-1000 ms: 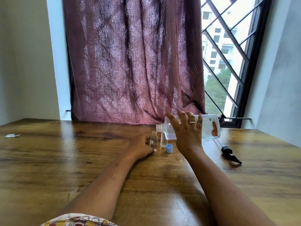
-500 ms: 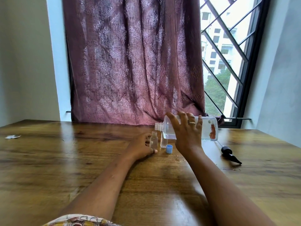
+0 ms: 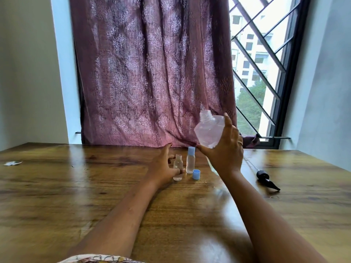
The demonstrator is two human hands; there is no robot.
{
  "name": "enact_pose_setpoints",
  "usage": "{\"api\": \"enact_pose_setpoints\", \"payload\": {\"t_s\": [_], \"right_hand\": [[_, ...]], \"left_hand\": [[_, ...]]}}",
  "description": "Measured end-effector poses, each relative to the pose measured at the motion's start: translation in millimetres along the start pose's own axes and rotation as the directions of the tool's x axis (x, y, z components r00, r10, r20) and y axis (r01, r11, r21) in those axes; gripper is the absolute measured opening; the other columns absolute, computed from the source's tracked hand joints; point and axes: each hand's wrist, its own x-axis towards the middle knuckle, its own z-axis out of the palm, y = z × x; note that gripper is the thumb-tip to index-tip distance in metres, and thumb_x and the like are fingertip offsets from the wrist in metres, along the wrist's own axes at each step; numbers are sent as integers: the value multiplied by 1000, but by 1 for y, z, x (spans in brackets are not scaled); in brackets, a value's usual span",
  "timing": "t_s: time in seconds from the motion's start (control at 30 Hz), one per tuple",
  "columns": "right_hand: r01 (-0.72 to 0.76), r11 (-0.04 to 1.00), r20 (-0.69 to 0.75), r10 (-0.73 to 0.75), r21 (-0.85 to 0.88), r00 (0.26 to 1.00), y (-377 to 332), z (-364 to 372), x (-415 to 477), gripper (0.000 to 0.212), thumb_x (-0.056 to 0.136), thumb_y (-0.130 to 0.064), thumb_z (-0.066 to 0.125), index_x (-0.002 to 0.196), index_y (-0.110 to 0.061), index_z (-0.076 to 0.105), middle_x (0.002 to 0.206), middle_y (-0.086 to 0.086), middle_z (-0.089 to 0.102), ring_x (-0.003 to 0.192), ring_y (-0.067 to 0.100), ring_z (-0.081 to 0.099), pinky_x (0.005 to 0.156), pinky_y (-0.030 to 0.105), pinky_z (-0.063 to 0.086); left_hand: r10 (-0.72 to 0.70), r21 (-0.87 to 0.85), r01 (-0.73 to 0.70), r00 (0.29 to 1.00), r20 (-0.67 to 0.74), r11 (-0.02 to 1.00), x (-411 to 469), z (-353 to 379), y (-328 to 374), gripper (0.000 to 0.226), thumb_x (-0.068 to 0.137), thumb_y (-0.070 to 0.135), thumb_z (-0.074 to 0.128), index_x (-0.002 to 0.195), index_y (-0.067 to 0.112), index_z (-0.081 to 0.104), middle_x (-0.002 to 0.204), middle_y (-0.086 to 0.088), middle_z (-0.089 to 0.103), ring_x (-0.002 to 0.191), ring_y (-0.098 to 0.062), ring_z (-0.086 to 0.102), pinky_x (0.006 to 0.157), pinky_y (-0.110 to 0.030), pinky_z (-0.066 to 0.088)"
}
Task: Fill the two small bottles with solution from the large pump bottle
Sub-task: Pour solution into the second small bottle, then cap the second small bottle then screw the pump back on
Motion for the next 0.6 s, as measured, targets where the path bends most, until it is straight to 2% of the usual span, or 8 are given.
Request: {"api": "enact_pose_setpoints", "payload": {"t_s": [0.1,0.17,0.3,0.4,0.5,0.53,0.6], "right_hand": [[-122,979,-9,125,165,992,8,1,2,114,56,-46,84,144,-25,15,135,17,43,117,38,47,87,49,45],[-153,961,12,154,230,988,14,4,1,112,57,-43,84,144,-27,15,135,16,44,119,36,45,89,47,43],[-222,923,42,221,314,974,25,9,0,105,58,-43,84,140,-30,20,137,15,44,122,35,42,99,48,37],[-275,890,94,259,363,961,31,12,4,105,62,-40,83,141,-29,16,143,19,34,128,37,37,107,52,30],[-301,880,128,273,367,954,26,12,4,102,66,-49,77,143,-31,12,148,20,25,133,37,29,108,54,27],[-288,894,98,271,343,958,20,10,3,100,69,-54,73,144,-30,13,149,18,23,134,37,27,107,54,27],[-166,954,-69,189,249,980,8,3,2,90,76,-57,64,145,-24,18,148,16,26,134,37,28,106,54,29]], "left_hand": [[-3,-7,3,1000,23,1000,0,3,0,102,69,31,79,146,32,13,128,1,57,96,-7,53,69,-18,38],[-2,-34,3,1000,21,999,1,4,-1,101,69,30,80,145,31,14,125,0,60,97,-9,54,71,-19,38],[0,-18,0,1000,7,1000,3,5,-4,96,73,28,77,145,30,14,123,1,61,99,-12,57,78,-25,41],[3,-13,-3,1000,3,1000,4,5,-5,93,75,25,76,145,30,15,123,1,61,99,-13,57,78,-26,41],[7,6,-7,1000,-1,1000,4,6,-4,92,76,24,75,145,29,15,122,1,61,97,-14,58,80,-29,45],[3,3,-3,1000,-3,1000,4,7,-4,92,76,24,75,145,29,15,122,0,61,98,-16,58,83,-33,48],[2,6,-2,1000,-8,1000,4,7,-4,91,76,24,75,145,30,15,120,1,62,97,-16,59,86,-37,49]]}}
